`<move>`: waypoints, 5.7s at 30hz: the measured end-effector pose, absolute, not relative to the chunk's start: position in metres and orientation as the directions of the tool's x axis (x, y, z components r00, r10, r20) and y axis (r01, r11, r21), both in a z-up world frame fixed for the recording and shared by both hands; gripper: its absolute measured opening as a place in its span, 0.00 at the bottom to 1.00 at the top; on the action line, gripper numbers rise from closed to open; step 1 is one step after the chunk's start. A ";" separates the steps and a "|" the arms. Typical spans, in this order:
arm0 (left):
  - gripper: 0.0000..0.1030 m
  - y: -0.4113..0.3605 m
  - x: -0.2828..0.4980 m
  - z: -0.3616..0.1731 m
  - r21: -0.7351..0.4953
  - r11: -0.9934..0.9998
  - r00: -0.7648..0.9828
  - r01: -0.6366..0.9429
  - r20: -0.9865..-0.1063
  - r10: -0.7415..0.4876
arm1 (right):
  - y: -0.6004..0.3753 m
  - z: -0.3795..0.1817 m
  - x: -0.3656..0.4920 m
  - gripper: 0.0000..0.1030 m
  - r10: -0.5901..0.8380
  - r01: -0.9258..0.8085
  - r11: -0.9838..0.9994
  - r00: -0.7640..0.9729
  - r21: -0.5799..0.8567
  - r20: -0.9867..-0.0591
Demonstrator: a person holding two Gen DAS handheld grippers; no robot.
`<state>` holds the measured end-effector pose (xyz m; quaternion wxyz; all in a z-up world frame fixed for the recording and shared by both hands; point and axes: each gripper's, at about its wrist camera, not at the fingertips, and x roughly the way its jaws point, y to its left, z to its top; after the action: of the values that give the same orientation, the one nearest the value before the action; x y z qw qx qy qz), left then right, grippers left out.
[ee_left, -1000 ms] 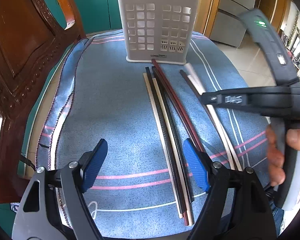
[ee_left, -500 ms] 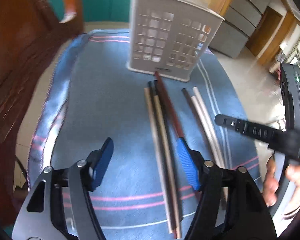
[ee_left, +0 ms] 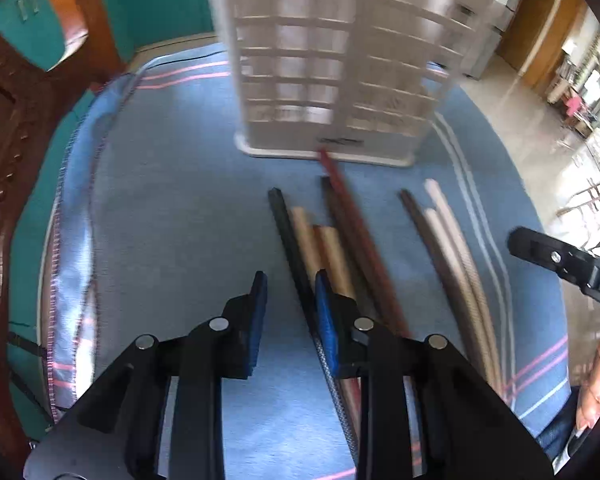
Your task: Organize utensils
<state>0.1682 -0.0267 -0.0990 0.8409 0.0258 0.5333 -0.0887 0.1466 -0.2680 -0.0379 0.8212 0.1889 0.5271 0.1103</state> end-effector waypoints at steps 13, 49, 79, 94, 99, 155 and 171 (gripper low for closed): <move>0.22 -0.033 0.207 -0.101 -0.044 0.986 0.407 0.163 -0.907 -0.108 | -0.229 -0.052 0.167 0.23 0.277 -0.074 0.960 0.424 0.272 -0.862; 0.07 -0.053 0.202 -0.039 -0.070 0.986 0.566 0.149 -0.812 -0.143 | -0.223 0.000 0.145 0.06 0.242 -0.101 0.969 0.541 0.224 -0.806; 0.07 0.012 0.175 0.197 -0.313 0.939 0.943 0.140 -0.248 -0.223 | -0.259 0.204 0.135 0.07 0.162 -0.093 0.917 0.975 0.388 -0.149; 0.07 0.000 0.245 0.134 -0.307 0.951 0.894 0.047 -0.412 -0.178 | -0.234 0.123 0.168 0.33 0.163 -0.072 0.967 0.913 0.246 -0.374; 0.07 -0.005 0.246 0.124 -0.283 0.958 0.881 0.045 -0.441 -0.172 | -0.260 0.128 0.142 0.49 0.134 -0.044 0.962 0.935 0.270 -0.327; 0.61 -0.010 0.177 -0.056 -0.066 0.998 0.547 0.016 -0.835 -0.064 | -0.237 -0.052 0.178 0.14 0.192 0.004 0.977 0.416 0.212 -0.889; 0.73 -0.057 0.167 -0.089 -0.058 0.987 0.453 0.147 -0.883 -0.119 | -0.231 -0.058 0.179 0.14 0.191 -0.001 0.978 0.389 0.207 -0.901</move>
<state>0.1674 -0.0574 -0.0891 0.8524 0.0134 0.5169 -0.0781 0.1791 -0.2313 -0.0576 0.8289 0.0866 0.5497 0.0579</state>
